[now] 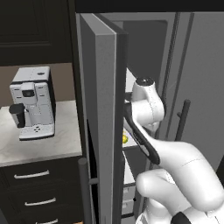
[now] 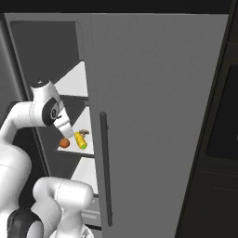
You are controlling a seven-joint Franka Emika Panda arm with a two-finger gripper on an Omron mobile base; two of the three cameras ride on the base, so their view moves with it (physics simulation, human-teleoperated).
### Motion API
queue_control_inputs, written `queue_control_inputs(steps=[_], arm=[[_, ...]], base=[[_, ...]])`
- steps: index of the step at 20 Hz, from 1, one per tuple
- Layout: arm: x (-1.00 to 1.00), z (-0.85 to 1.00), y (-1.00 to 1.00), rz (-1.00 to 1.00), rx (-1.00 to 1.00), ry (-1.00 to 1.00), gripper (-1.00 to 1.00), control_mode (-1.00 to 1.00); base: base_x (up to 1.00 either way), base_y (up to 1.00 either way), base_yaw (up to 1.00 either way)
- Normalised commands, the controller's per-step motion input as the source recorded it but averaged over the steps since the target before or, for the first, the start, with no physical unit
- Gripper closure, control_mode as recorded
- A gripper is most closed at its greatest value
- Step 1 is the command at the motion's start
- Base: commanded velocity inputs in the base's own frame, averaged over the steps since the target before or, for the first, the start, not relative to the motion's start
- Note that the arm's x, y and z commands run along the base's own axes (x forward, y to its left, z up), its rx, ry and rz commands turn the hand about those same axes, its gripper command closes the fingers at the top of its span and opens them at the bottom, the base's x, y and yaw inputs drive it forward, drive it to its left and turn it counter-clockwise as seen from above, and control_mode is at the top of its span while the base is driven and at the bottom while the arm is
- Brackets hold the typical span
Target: Take the lemon wedge and mushroom from the highest rack and move them to the second highest rack where the corn and tangerine are located, to maximize freezer space. Close the freezer door after rearranging.
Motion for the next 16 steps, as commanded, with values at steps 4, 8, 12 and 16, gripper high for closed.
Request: queue_control_inputs(steps=[4, 8, 12, 16], arm=[[0.9, -0.71, 0.0, 0.0, 0.0, 0.0, 1.0, -1.0], [1.0, -0.54, 0.01, 0.0, 0.0, 0.0, 1.0, -1.0], [1.0, -0.39, 0.17, 0.0, 0.0, 0.01, 1.0, -1.0], [1.0, -0.2, 0.3, 0.0, 0.0, 0.04, 1.0, -1.0]], base=[[0.0, 0.0, 0.0], [0.0, 0.0, 0.0], [0.0, 0.0, 0.0], [0.0, 0.0, 0.0]])
